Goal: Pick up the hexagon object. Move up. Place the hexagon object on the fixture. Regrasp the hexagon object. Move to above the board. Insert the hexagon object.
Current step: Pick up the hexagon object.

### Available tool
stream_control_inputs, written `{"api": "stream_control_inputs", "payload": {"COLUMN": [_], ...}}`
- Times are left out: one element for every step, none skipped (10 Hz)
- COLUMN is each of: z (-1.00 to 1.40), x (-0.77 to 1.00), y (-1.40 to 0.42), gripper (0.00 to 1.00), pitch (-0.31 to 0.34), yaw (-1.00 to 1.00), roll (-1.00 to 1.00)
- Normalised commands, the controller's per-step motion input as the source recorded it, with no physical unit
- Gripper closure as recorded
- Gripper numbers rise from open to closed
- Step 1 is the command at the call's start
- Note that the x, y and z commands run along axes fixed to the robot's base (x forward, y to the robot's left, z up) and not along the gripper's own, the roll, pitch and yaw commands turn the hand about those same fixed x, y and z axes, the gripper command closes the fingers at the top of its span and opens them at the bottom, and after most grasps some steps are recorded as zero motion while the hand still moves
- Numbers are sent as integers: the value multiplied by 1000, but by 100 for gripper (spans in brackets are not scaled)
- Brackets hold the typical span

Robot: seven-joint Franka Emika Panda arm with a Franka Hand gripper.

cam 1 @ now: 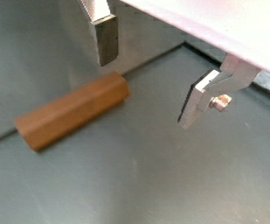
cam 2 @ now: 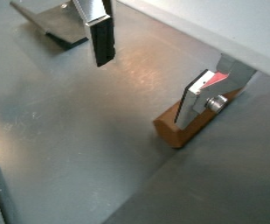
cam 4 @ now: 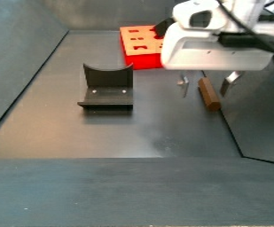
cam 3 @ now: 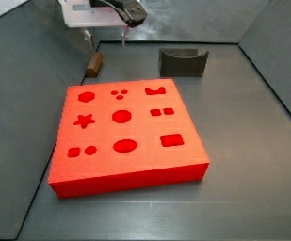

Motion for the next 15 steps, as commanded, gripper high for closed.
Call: {"api": "stream_control_inputs", "payload": {"z": [-1000,-1000,-1000,-1000,-923,-891,-51,-171,-923,-974,-946,-963,-991,-1000,-1000], "x": [0,-177,-334,-246,0,-154,-831,-986,-646,-126,191,466,580,651,666], "y": [0,-103,-197,-240,-357,-283,-23,-114,-214,-286,-243,-206,-197,-146,357], "gripper": [0,0,0,0,0,0,0,0,0,0,0,0,0,0,0], "pitch": [-40,-30,-43,-69,-127,-39,54,19,-154,-161,-154,-136,-120,-96,-11], "yaw": [266,289,311,260,186,26,0,-143,-169,-63,0,0,0,0,0], "roll": [40,94,151,140,99,171,87,69,0,77,63,37,31,26,-14]}}
